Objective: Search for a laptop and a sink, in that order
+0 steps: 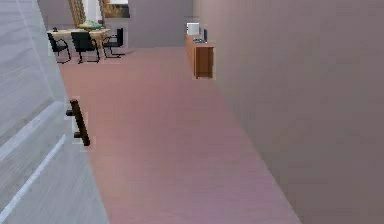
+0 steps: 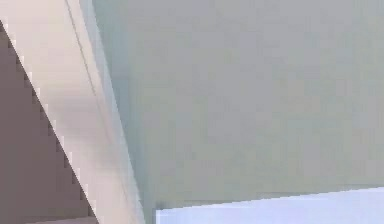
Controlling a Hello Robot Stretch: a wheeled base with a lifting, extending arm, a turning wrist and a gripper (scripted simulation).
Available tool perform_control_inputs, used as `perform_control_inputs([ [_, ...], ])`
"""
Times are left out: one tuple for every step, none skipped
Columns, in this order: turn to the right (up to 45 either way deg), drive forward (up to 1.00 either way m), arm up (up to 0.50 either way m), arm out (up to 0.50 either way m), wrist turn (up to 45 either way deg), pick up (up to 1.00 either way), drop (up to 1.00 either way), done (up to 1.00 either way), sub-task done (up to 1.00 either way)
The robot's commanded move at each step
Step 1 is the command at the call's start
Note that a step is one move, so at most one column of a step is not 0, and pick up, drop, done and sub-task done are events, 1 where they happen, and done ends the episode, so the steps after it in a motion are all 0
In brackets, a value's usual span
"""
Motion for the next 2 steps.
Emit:
perform_control_inputs([
  [0.0,1.00,0.00,0.00,0.0,0.00,0.00,0.00,0.00],
  [0.0,1.00,0.00,0.00,0.0,0.00,0.00,0.00,0.00],
])
